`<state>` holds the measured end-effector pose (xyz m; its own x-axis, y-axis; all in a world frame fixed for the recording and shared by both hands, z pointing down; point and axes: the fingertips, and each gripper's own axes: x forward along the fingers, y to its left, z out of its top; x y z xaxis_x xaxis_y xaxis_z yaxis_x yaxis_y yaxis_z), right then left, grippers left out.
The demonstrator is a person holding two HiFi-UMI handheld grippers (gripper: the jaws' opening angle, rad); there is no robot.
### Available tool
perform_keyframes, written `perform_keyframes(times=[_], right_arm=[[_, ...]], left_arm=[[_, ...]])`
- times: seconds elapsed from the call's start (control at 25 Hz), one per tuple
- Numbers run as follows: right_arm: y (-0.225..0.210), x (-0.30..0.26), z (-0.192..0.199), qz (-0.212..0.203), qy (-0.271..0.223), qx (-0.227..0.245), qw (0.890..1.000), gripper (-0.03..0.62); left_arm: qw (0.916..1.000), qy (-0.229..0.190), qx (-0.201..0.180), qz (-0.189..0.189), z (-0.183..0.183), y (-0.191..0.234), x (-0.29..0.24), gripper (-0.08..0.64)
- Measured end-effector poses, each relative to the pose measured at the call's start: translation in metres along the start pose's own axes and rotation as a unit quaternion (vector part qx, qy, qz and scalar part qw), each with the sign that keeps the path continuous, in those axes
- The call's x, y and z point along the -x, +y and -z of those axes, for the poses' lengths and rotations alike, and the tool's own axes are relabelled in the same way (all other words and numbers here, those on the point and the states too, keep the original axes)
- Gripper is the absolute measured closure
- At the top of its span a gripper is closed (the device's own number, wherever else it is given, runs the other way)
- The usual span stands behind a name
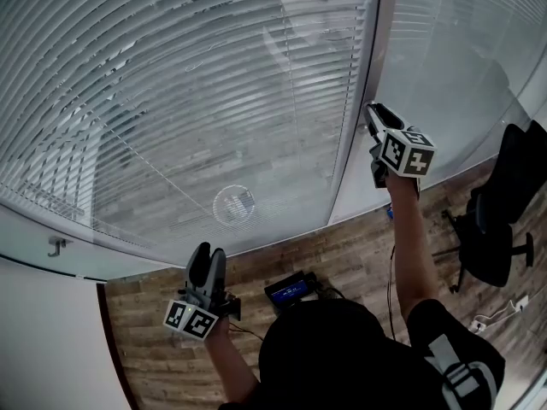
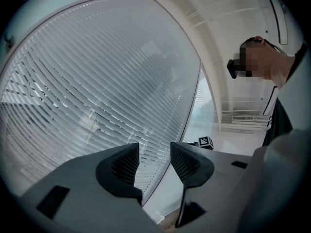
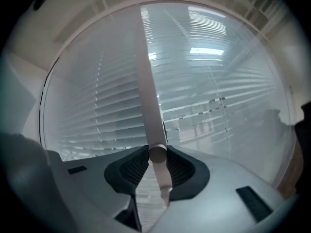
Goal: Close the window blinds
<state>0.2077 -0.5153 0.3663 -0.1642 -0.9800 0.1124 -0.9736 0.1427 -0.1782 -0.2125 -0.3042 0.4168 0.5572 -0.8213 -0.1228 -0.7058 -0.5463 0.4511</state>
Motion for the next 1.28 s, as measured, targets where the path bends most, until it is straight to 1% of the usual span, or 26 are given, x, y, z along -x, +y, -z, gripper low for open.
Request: perform_keyframes(times=[0.04,0.12,0.16,0.28,0.32,0.36,0.4,0.44,0.48,0.52,0.56,0.6,0.64,0.68,0.72,0.76,0.88,0.96,1.0,1.04,1.08,1.12,1.16,1.2,1.24,1.28], right_arm=[[-0.002,0.000,0.000,-0.011,-0.004,-0.040,0.999,0.471],[-0.004,0.000,-0.001,-0.030,-0.013,-0.112,0.993,0.471],[-0.005,0.001,-0.001,-0.040,-0.017,-0.148,0.988,0.471],[-0.008,0.001,-0.001,-0.070,-0.025,-0.247,0.966,0.471],[-0.008,0.001,-0.002,-0.078,-0.027,-0.265,0.961,0.471],[-0.008,0.001,-0.002,-0.083,-0.028,-0.273,0.958,0.471],[-0.007,0.001,-0.002,-0.086,-0.028,-0.268,0.959,0.471],[-0.006,0.001,-0.002,-0.086,-0.028,-0.246,0.965,0.471],[-0.005,0.002,-0.002,-0.080,-0.025,-0.205,0.975,0.471],[-0.004,0.003,0.000,-0.066,-0.020,-0.145,0.987,0.469],[-0.002,0.005,0.001,-0.045,-0.014,-0.072,0.996,0.469],[0.000,0.006,0.001,-0.020,-0.009,0.007,1.000,0.468],[0.003,0.007,0.000,0.002,-0.005,0.079,0.997,0.468],[0.006,0.007,-0.002,0.018,-0.002,0.138,0.990,0.466],[0.009,0.007,-0.003,0.030,0.001,0.183,0.983,0.466],[0.012,0.006,-0.003,0.039,0.005,0.215,0.976,0.466],[0.014,0.002,-0.002,0.054,0.021,0.277,0.959,0.468],[0.014,0.002,-0.001,0.059,0.027,0.288,0.955,0.468],[0.013,0.001,-0.001,0.061,0.029,0.281,0.957,0.468],[0.011,0.001,-0.001,0.059,0.029,0.262,0.963,0.469],[0.009,0.000,-0.001,0.053,0.027,0.228,0.972,0.471],[0.007,-0.001,-0.001,0.041,0.023,0.177,0.983,0.471],[0.004,-0.001,0.000,0.025,0.019,0.111,0.993,0.472],[0.000,-0.001,0.001,0.007,0.015,0.040,0.999,0.472],[-0.003,-0.002,0.002,-0.009,0.011,-0.028,1.000,0.472],[-0.006,-0.002,0.001,-0.022,0.006,-0.085,0.996,0.472]], left_arm=[[1.0000,0.000,0.000,-0.001,0.000,0.000,0.000,0.362],[1.0000,0.001,0.001,-0.002,0.001,0.001,0.000,0.362],[1.0000,0.000,0.001,-0.002,0.001,0.001,0.001,0.362],[1.0000,0.001,0.001,0.000,0.001,0.000,0.000,0.362],[1.0000,0.002,0.001,0.001,0.001,0.000,-0.001,0.362],[1.0000,0.002,0.001,0.001,0.002,0.000,-0.001,0.362],[1.0000,0.003,0.001,0.002,0.002,-0.001,-0.001,0.362],[1.0000,0.004,0.001,0.002,0.003,-0.001,-0.001,0.362],[1.0000,0.005,0.001,0.003,0.003,-0.002,-0.002,0.362],[1.0000,0.006,0.001,0.003,0.003,-0.002,-0.002,0.362],[1.0000,0.006,0.001,0.003,0.004,-0.002,-0.003,0.362],[1.0000,0.007,0.001,0.003,0.004,-0.002,-0.003,0.362],[1.0000,0.007,0.002,0.004,0.004,-0.002,-0.004,0.362],[1.0000,0.007,0.002,0.004,0.004,-0.002,-0.004,0.362],[1.0000,0.007,0.002,0.004,0.004,-0.003,-0.004,0.362],[1.0000,0.007,0.002,0.005,0.005,-0.003,-0.004,0.362],[1.0000,0.008,0.002,0.005,0.006,-0.005,-0.003,0.362],[1.0000,0.008,0.002,0.004,0.006,-0.004,-0.002,0.362],[1.0000,0.008,0.002,0.004,0.006,-0.004,-0.003,0.362],[1.0000,0.007,0.002,0.003,0.005,-0.003,-0.003,0.362],[1.0000,0.007,0.002,0.003,0.005,-0.003,-0.003,0.362],[1.0000,0.006,0.002,0.003,0.005,-0.003,-0.003,0.362],[1.0000,0.006,0.002,0.002,0.005,-0.003,-0.003,0.362],[1.0000,0.006,0.003,0.002,0.004,-0.003,-0.003,0.362],[1.0000,0.006,0.003,0.001,0.004,-0.002,-0.003,0.362],[1.0000,0.005,0.003,0.001,0.004,-0.002,-0.003,0.362]])
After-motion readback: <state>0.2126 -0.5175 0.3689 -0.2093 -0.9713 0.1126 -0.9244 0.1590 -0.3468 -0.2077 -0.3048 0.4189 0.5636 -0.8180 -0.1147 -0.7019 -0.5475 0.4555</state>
